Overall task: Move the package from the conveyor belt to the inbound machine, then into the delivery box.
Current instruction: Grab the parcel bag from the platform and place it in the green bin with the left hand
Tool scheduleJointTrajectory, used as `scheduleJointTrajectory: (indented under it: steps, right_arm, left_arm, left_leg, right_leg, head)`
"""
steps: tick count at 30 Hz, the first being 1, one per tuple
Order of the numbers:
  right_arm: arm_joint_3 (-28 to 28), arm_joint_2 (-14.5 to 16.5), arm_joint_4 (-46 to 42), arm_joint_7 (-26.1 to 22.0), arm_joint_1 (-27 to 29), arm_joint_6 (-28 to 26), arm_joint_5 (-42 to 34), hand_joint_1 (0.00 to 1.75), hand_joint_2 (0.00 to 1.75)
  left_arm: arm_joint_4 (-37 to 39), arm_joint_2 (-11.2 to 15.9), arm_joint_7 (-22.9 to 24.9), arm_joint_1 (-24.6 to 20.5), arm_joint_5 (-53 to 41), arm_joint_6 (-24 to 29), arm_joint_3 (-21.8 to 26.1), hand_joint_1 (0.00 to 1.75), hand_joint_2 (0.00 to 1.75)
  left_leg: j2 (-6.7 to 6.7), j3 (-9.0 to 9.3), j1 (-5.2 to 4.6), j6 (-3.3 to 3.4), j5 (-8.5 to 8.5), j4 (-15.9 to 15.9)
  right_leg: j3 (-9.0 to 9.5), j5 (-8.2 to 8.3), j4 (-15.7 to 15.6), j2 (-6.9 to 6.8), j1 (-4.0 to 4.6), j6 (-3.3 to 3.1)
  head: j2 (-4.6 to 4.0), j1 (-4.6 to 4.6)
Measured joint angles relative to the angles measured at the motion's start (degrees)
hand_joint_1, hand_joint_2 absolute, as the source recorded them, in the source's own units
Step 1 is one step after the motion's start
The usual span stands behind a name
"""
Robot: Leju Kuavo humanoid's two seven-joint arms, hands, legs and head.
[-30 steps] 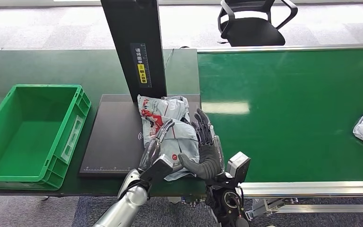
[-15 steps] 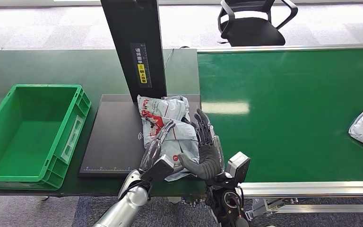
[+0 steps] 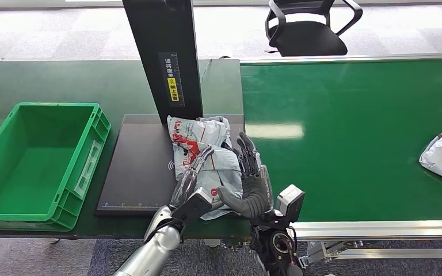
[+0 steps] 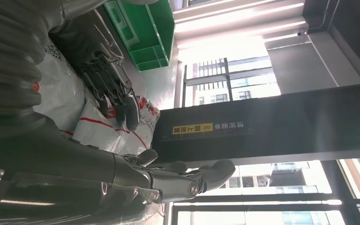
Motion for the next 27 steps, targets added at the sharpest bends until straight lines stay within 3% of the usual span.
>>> scheduleJointTrajectory:
  steps: [10,14,16,20,22,27]
  right_arm:
    - [0.00,0.00,0.00,0.00,0.00,-0.01,0.00,0.00,1.75]
    - [0.00,0.00,0.00,-0.01,0.00,-0.02,0.03,0.00,1.75]
    - [0.01,0.00,-0.16,0.08,0.07,0.02,0.62,0.00,1.75]
    - [-0.74,-0.17,-2.22,2.12,0.50,0.02,2.25,0.00,1.75]
    - [-1.64,-0.43,-2.71,2.88,0.74,-0.10,2.47,0.00,1.75]
    - [-2.58,-0.55,-3.15,3.16,1.34,-0.31,2.54,0.00,1.75]
  left_arm:
    - [0.01,-0.02,0.00,-0.01,0.00,0.00,0.00,0.00,1.75]
    - [0.04,-0.03,0.26,-0.02,-0.24,-0.26,-0.01,1.75,1.75]
    - [1.93,-0.13,4.08,-1.33,-3.63,-3.40,-0.93,1.75,1.75]
    - [9.78,-0.72,22.05,-7.62,-16.69,-12.43,-7.92,1.75,1.75]
    - [11.29,-0.79,24.73,-9.54,-17.88,-12.97,-10.05,1.75,1.75]
    - [13.73,-0.81,25.51,-11.94,-18.10,-13.00,-12.67,1.75,1.75]
  left_leg:
    - [0.00,0.00,0.00,0.00,0.00,0.00]
    - [0.00,0.00,0.00,0.00,0.00,0.00]
    - [-0.13,-0.02,0.00,0.02,0.02,0.01]
    - [-0.75,0.26,-0.01,0.09,0.03,-0.03]
    - [-0.80,0.51,-0.04,0.12,-0.03,-0.04]
    - [-0.81,0.77,-0.07,0.15,-0.03,-0.04]
  right_leg:
    - [0.00,0.00,0.00,0.00,0.00,0.00]
    - [-0.01,0.00,0.00,0.00,0.00,0.00]
    - [0.03,-0.02,-0.01,-0.13,0.00,0.02]
    - [0.77,-0.18,-0.09,-0.76,-0.02,0.12]
    - [1.08,-0.22,-0.13,-0.79,-0.04,0.14]
    - [1.32,-0.22,-0.15,-0.81,-0.08,0.16]
  head:
    - [0.00,0.00]
    - [0.00,-0.01]
    - [0.00,-0.02]
    - [0.00,0.08]
    - [0.00,0.09]
    - [0.00,0.07]
